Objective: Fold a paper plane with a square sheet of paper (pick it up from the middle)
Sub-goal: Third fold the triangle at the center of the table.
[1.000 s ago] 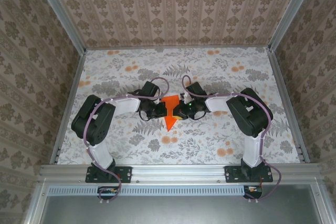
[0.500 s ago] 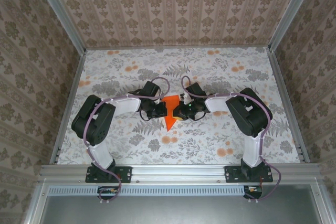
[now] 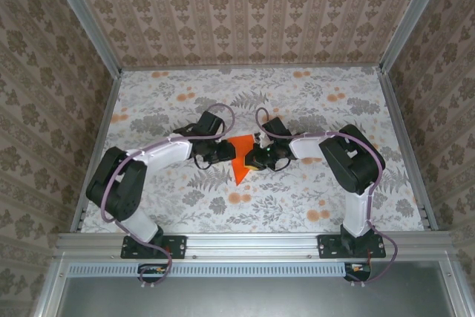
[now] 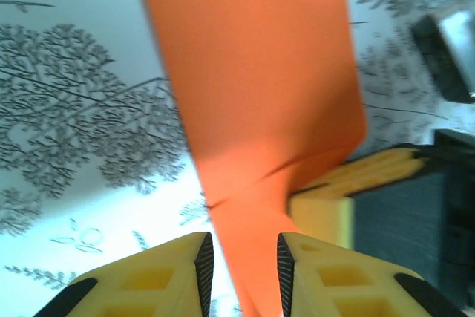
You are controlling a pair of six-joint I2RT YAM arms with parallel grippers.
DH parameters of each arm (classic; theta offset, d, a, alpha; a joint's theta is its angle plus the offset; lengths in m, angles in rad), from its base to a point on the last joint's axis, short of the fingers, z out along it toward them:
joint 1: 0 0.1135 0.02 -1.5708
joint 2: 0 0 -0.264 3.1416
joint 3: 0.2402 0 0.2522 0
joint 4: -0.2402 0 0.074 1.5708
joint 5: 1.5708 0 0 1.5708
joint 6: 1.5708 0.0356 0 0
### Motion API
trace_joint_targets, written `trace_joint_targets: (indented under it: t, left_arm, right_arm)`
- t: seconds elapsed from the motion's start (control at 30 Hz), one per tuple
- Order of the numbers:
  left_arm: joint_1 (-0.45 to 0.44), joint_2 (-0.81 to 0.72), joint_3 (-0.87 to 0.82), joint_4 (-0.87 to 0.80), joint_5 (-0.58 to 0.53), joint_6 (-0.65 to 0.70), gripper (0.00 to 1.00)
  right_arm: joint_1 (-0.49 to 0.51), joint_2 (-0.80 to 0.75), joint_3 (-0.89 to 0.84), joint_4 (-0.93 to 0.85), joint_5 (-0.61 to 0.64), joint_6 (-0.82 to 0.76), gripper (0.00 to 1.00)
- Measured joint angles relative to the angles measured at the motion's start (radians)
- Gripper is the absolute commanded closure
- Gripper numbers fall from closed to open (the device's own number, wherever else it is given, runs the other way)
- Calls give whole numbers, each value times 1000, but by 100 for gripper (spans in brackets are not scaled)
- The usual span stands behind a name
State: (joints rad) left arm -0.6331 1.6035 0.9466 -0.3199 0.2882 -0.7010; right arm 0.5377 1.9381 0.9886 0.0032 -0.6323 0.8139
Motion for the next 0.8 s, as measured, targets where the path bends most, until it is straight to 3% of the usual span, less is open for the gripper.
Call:
trace_joint_targets:
  t: [0.23, 0.5, 0.8]
  left_arm:
    - [-67, -40, -74, 105, 68, -79, 86]
    - [-126, 16, -85, 155, 103, -112, 88]
    - [-127, 73, -85, 156, 108, -122, 89]
  right_arm:
    - [2, -1, 0, -2, 6, 1, 91]
    - [4, -1, 0, 0, 13, 27, 90]
    - [4, -1, 0, 0, 15, 39, 90]
